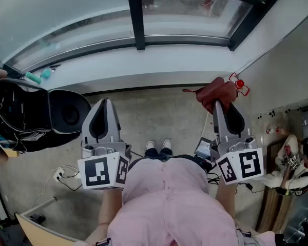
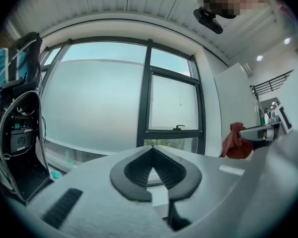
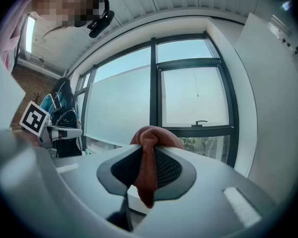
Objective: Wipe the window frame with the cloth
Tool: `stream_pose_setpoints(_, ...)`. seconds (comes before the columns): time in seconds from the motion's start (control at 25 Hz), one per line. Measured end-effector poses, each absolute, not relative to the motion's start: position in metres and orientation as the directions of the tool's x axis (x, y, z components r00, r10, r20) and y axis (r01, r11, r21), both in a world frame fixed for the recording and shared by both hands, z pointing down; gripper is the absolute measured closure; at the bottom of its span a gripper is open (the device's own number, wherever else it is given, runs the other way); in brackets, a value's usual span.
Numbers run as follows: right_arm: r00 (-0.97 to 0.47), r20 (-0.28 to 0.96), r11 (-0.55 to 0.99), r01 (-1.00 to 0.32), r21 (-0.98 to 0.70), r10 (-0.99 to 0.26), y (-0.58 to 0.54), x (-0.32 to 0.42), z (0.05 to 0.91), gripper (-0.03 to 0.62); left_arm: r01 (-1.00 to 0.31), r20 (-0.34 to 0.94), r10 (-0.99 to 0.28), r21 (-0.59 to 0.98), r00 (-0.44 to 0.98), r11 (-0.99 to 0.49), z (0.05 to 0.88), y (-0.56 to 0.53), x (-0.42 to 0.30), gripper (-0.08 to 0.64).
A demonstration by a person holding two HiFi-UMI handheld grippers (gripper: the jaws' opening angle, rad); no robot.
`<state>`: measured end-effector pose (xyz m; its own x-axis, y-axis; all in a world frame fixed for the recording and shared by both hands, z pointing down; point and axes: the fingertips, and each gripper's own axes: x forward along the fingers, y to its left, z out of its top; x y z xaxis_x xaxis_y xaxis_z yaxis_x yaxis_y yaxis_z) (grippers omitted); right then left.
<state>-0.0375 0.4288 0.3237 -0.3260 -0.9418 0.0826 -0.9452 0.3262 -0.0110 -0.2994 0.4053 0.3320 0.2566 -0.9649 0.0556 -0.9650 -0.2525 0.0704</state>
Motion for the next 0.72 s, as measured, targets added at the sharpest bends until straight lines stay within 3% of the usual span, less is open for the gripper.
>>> stream_pose_setpoints(0.72, -0.443, 0.029, 0.442, -0.896, -0.037, -0.896, 0.422, -0.014, 0.332, 0.518, -0.967, 0.06, -0.966, 0.065, 0.251, -0.247, 0.342, 0.412, -0.246, 0.568)
